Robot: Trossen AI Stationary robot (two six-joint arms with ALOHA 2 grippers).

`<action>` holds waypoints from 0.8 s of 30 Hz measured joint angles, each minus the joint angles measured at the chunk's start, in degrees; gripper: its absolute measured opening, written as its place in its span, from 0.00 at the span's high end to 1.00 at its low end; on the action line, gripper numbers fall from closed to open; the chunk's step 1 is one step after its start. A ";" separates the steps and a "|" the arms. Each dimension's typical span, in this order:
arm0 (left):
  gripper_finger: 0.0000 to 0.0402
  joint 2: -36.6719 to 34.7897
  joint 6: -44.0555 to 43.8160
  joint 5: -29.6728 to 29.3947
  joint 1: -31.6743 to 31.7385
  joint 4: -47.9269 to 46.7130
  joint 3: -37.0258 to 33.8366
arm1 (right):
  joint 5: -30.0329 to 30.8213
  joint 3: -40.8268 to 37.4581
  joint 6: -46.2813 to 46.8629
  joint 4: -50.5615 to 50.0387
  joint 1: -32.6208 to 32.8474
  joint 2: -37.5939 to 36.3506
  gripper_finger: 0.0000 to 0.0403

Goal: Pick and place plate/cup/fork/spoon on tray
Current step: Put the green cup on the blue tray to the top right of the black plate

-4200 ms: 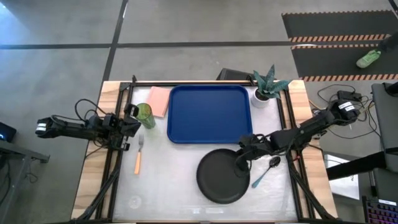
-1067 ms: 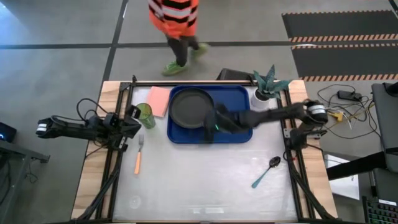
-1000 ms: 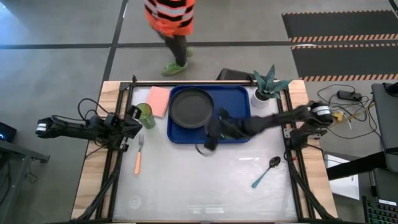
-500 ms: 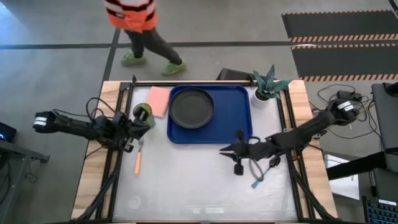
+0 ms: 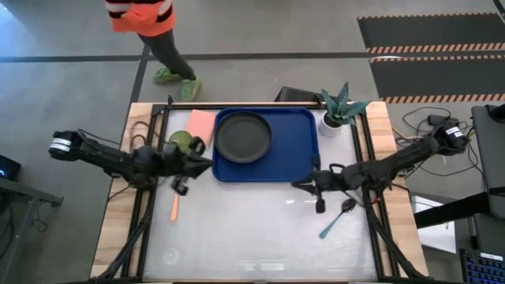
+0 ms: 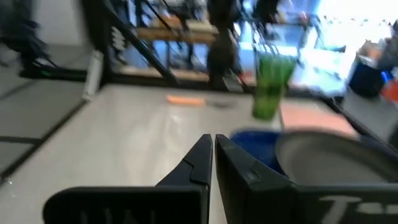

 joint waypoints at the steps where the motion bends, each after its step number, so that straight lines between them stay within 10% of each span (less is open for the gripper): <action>1: 1.00 1.06 -0.06 -2.48 -0.57 -3.75 1.55 | -1.66 -0.57 -1.27 1.74 -0.55 -0.62 0.98; 24: 1.00 6.77 -1.19 -9.69 -3.14 -25.00 14.72 | -9.26 -12.21 -6.68 23.33 -10.35 -11.92 0.98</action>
